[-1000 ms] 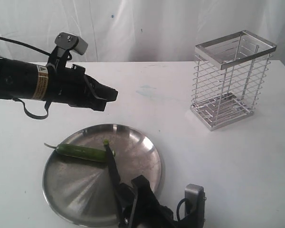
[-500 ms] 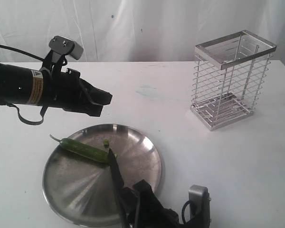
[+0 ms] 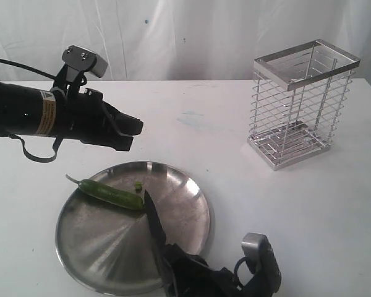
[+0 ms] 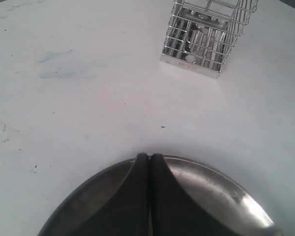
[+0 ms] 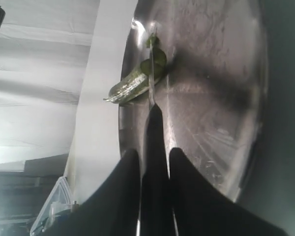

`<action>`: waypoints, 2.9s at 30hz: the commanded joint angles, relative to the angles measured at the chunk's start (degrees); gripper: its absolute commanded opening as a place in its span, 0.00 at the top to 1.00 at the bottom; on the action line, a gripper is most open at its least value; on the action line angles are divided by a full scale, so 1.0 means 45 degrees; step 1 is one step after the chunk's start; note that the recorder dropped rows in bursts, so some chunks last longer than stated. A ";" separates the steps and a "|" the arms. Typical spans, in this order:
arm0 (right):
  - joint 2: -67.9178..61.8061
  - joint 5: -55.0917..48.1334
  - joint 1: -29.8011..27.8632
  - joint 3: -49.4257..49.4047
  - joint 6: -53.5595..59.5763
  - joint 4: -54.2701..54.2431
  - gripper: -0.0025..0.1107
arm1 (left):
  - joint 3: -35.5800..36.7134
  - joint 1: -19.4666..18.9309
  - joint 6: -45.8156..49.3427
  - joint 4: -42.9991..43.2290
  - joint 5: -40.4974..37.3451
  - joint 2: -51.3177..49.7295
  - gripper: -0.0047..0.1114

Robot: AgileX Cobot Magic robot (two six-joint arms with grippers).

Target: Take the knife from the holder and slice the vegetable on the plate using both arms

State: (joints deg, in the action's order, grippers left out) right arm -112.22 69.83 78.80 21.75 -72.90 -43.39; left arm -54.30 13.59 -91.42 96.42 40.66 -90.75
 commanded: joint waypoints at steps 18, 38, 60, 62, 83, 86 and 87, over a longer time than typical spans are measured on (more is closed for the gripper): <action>0.3331 -0.2691 -0.0016 -0.0629 1.1644 -0.1632 0.98 | 0.0070 0.0066 0.0014 -0.0032 0.0181 0.0161 0.96; 0.5728 -0.5545 -0.0016 0.2325 2.9536 -0.8793 0.98 | 0.0070 0.0066 0.0014 -0.0032 -0.0034 0.0161 0.96; 0.5728 -0.6683 -0.0016 0.2325 3.3644 -0.6468 0.98 | 0.0125 0.0066 -0.0007 0.0325 0.0000 -0.0276 0.96; 0.5728 -0.7200 -0.0016 0.2325 3.4590 -0.6500 0.98 | 0.0125 0.0066 -0.0007 0.0325 0.0000 -0.0276 0.96; 0.2817 -0.5260 -0.0016 0.2001 3.9063 -0.6984 0.98 | 0.0125 0.0066 -0.0035 0.0325 0.0295 -0.0273 0.96; 0.2370 -0.5533 -0.0016 0.2001 3.9063 -0.6984 0.98 | 0.0125 0.0066 -0.0035 0.0325 0.0295 -0.0273 0.96; 0.2228 -0.5798 -0.0016 0.2001 3.9063 -0.6984 0.98 | 0.0125 0.0066 -0.0035 0.0325 0.0295 -0.0273 0.96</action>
State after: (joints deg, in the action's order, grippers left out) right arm -100.63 48.61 78.80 30.95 102.11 -73.18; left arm -54.05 13.59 -91.42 97.28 41.74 -92.18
